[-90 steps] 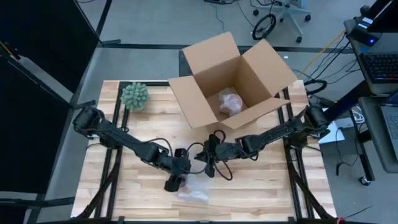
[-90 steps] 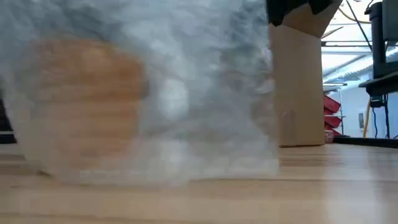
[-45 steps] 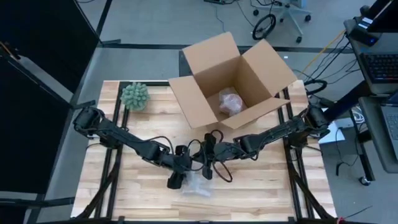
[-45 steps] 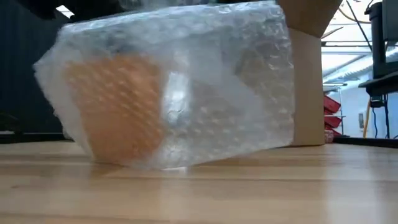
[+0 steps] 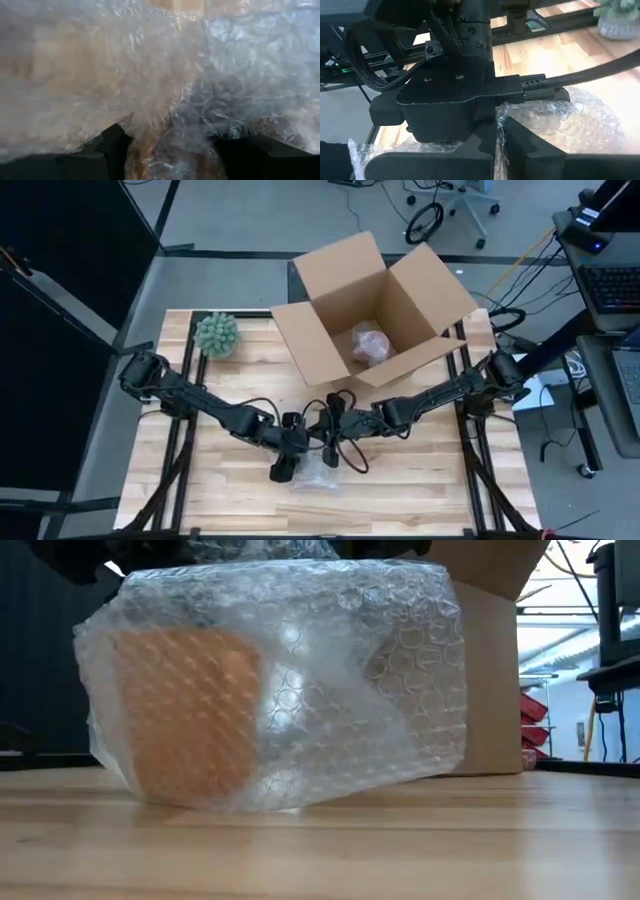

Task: Wrap mug
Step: Wrap the orange mug with bubble wrap

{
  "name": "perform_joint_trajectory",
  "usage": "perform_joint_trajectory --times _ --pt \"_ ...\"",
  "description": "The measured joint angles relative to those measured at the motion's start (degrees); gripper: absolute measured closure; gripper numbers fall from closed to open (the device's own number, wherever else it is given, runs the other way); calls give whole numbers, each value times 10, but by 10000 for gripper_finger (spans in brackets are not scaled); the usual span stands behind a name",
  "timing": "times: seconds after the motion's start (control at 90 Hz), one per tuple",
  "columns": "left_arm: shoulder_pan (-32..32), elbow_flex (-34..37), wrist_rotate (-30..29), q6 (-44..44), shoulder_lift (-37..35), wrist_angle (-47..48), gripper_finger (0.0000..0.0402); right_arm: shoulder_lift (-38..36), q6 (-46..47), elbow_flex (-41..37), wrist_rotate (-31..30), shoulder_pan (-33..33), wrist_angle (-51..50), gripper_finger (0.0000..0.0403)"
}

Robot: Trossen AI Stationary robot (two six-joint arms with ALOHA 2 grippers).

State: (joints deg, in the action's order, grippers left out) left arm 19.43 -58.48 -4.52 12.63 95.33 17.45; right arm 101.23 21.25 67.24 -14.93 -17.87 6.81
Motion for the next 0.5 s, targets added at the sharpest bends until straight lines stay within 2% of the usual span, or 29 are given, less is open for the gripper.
perform_joint_trajectory --times 0.044,0.156,0.5 --pt "-1 0 -7 2 -1 3 173 0 4 0 -13 1 -14 403" --pt "-7 -3 -20 8 -15 26 173 5 2 -1 -2 -1 -31 403" --pt "-13 -27 -16 -15 -67 82 173 3 -15 -1 -21 1 -7 403"
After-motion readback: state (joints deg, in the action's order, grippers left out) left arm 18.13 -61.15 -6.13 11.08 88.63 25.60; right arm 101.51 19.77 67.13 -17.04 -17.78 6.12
